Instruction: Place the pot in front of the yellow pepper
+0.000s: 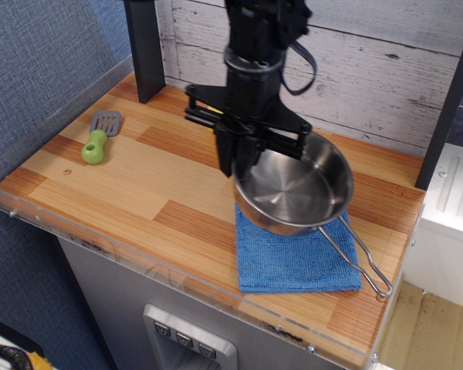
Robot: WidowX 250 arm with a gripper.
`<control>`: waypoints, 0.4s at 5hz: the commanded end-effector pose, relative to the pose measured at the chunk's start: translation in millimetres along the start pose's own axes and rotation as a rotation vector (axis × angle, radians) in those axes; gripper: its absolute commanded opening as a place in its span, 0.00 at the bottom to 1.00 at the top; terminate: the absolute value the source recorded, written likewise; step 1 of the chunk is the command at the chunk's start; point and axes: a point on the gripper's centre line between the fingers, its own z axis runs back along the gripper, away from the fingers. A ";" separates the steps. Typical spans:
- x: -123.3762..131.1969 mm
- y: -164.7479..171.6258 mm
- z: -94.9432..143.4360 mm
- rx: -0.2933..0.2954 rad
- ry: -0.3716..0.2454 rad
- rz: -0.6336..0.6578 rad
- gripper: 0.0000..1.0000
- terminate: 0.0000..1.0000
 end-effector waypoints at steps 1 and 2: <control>11.6 52.9 2.5 0.033 -0.067 0.107 0.00 0.00; 13.3 77.7 -3.5 0.052 -0.064 0.152 0.00 0.00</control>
